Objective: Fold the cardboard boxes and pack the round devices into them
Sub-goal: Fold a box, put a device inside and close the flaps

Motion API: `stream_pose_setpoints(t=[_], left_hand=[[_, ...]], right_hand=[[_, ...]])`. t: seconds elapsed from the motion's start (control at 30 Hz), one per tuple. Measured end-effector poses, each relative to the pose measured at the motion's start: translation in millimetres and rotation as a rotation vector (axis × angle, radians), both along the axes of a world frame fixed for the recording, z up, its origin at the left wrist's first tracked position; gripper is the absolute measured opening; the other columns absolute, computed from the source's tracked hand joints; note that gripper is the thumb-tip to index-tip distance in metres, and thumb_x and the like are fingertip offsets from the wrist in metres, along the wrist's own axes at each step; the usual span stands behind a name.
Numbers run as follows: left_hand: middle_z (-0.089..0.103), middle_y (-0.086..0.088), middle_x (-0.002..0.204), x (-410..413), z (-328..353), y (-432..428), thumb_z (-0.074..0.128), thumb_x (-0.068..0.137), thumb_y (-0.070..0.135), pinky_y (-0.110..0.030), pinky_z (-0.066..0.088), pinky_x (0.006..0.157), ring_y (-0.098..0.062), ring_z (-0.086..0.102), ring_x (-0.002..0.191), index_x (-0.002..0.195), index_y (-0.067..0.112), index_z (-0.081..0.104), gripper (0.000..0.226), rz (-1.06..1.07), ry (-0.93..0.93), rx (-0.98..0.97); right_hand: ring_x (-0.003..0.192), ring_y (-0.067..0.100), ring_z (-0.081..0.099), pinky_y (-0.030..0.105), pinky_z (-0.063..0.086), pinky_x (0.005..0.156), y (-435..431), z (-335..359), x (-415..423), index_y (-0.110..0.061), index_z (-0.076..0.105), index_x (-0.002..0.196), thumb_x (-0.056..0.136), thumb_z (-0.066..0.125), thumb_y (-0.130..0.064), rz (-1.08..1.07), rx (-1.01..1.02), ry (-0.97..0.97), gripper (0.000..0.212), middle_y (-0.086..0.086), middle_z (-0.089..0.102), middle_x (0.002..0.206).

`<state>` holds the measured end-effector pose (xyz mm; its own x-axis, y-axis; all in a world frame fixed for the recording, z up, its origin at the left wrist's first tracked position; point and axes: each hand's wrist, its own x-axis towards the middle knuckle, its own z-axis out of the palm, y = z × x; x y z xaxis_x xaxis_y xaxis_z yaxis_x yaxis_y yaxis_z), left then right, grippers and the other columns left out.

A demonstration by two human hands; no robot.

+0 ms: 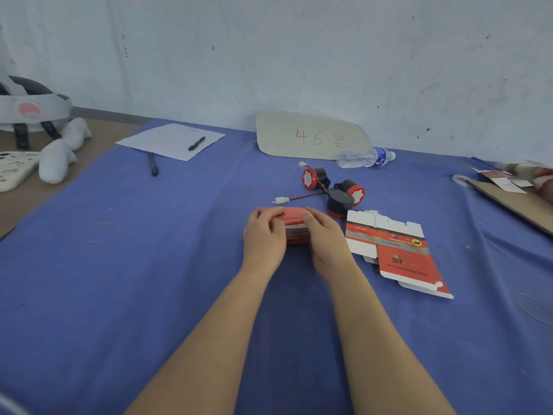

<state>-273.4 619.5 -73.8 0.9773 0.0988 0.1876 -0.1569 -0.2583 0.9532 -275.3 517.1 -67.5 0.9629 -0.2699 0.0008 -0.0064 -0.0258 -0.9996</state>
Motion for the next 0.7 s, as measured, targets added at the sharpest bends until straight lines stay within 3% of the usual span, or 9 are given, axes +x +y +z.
stream_pose_setpoints(t=[0.07, 0.23, 0.33, 0.47, 0.57, 0.7], left_hand=[[0.047, -0.009, 0.135, 1.4, -1.2, -1.9, 0.037, 0.098, 0.006, -0.039, 0.037, 0.108, -0.025, 0.045, 0.124, 0.128, 0.013, 0.058, 0.037, 0.004, 0.000, 0.031], [0.039, -0.006, 0.145, 0.8, -1.3, -4.1, 0.035, 0.100, 0.014, -0.039, 0.029, 0.113, -0.024, 0.037, 0.133, 0.138, 0.015, 0.048, 0.040, 0.040, 0.048, 0.048], [0.043, -0.005, 0.143, 1.0, -2.2, -3.9, 0.040, 0.100, 0.020, -0.037, 0.030, 0.112, -0.022, 0.039, 0.131, 0.136, 0.016, 0.050, 0.037, 0.054, 0.039, 0.036], [0.045, -0.005, 0.140, 1.0, -3.1, -3.6, 0.049, 0.098, 0.024, -0.039, 0.033, 0.111, -0.023, 0.043, 0.128, 0.134, 0.016, 0.052, 0.037, 0.071, 0.024, 0.055], [0.044, -0.007, 0.141, 0.9, -2.9, -3.2, 0.051, 0.096, 0.021, -0.038, 0.033, 0.110, -0.025, 0.043, 0.128, 0.136, 0.017, 0.051, 0.040, 0.073, 0.020, 0.087], [0.035, -0.010, 0.148, 3.2, -2.4, -4.3, 0.047, 0.098, 0.020, -0.038, 0.028, 0.113, -0.027, 0.037, 0.134, 0.147, 0.017, 0.036, 0.050, 0.045, 0.039, 0.137]], right_hand=[[0.104, 0.019, 0.059, 0.027, 0.048, 0.084, 1.8, -0.4, -0.6, -0.018, 0.057, 0.112, 0.101, 0.042, -0.016, 0.004, 0.039, -0.012, 0.019, 0.009, 0.062, 0.119], [0.088, 0.011, 0.061, 0.021, 0.048, 0.072, 5.7, -1.5, 0.7, -0.014, 0.061, 0.116, 0.101, 0.040, -0.018, -0.051, 0.088, 0.005, 0.026, 0.004, 0.064, 0.105], [0.096, 0.019, 0.062, 0.025, 0.050, 0.076, 4.2, -1.2, 0.9, -0.014, 0.063, 0.115, 0.103, 0.037, -0.022, -0.084, 0.128, 0.038, 0.031, 0.005, 0.066, 0.103], [0.092, 0.008, 0.059, 0.015, 0.046, 0.068, 0.8, -2.9, -0.8, -0.017, 0.058, 0.124, 0.103, 0.035, -0.019, -0.056, -0.041, -0.001, 0.031, -0.004, 0.061, 0.103], [0.102, 0.009, 0.051, 0.016, 0.042, 0.075, -1.7, -5.9, -0.9, -0.017, 0.051, 0.132, 0.103, 0.033, -0.018, -0.043, -0.167, 0.001, 0.034, -0.007, 0.051, 0.111], [0.104, 0.005, 0.046, 0.008, 0.037, 0.070, -3.0, -7.1, -0.5, -0.018, 0.045, 0.137, 0.104, 0.032, -0.019, -0.030, -0.271, 0.014, 0.035, -0.007, 0.047, 0.119]])
